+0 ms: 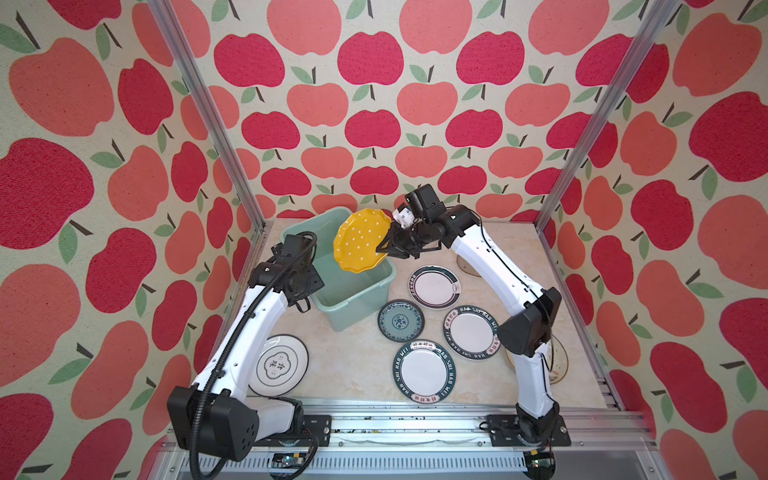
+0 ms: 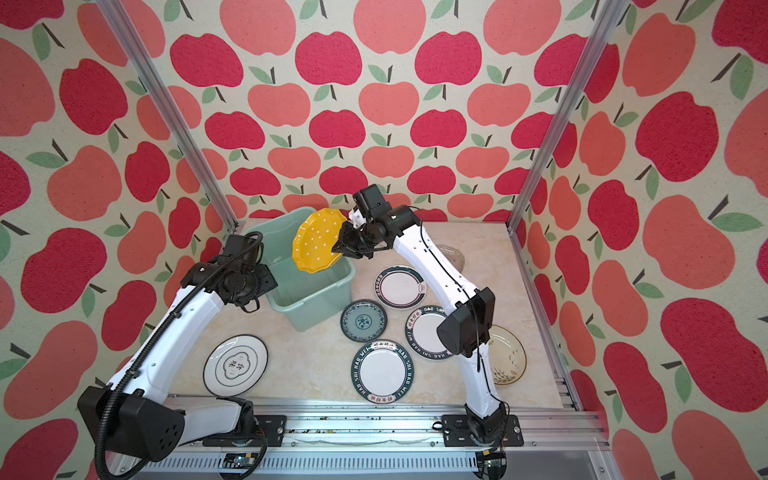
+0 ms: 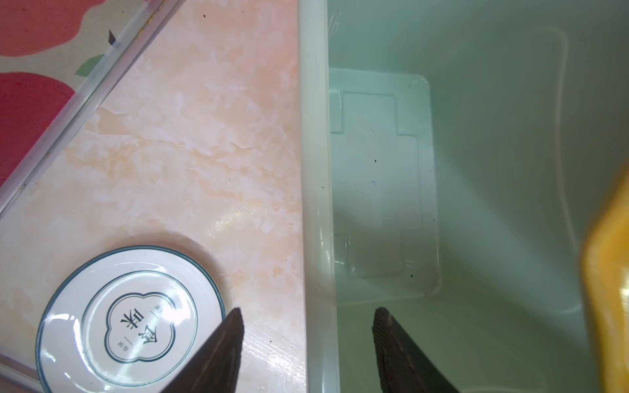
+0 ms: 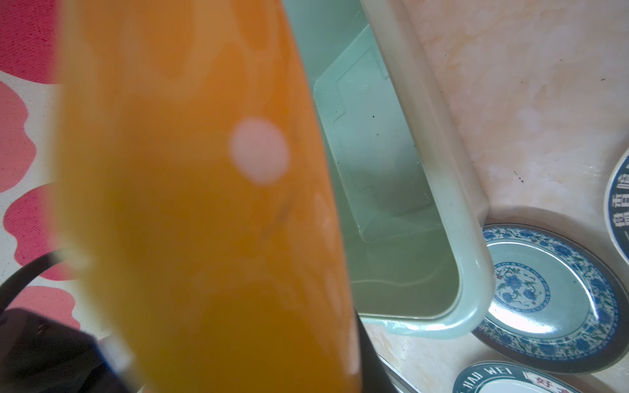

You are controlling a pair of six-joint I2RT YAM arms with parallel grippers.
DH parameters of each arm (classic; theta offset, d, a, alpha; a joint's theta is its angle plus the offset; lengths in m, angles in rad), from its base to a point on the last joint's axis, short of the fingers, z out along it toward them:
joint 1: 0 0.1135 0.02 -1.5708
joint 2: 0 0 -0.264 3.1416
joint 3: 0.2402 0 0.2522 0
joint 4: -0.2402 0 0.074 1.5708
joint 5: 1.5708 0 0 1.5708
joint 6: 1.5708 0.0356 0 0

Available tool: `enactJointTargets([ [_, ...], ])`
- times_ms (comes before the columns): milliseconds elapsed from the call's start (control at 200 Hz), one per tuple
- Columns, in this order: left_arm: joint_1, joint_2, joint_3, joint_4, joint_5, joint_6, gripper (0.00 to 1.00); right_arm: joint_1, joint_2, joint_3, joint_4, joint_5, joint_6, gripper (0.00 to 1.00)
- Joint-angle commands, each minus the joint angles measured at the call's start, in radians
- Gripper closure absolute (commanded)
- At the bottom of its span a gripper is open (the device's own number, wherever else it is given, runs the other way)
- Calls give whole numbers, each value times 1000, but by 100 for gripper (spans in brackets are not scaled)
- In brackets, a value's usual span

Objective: Place the plates into the plastic bin on the countertop
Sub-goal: 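Lower the yellow plate into the green bin with the right gripper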

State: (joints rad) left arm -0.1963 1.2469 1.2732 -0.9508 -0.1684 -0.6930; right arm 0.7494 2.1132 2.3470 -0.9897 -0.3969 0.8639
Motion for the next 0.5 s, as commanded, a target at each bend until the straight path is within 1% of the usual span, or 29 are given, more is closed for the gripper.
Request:
enactJointTargets([
  [0,6,-90,51,-27,-51,28,26,32,22,99,38,57,-36,100],
  [95,6,-154,57,-25,-63,58,14,52,54,123,31,109,-45,100],
  [175,7,-214,66,-32,-61,85,10,71,81,136,27,168,-60,100],
  [335,8,-254,87,-59,-6,109,8,109,157,201,28,276,-89,100],
  [495,6,-265,93,-73,55,101,7,134,232,243,73,294,-58,100],
])
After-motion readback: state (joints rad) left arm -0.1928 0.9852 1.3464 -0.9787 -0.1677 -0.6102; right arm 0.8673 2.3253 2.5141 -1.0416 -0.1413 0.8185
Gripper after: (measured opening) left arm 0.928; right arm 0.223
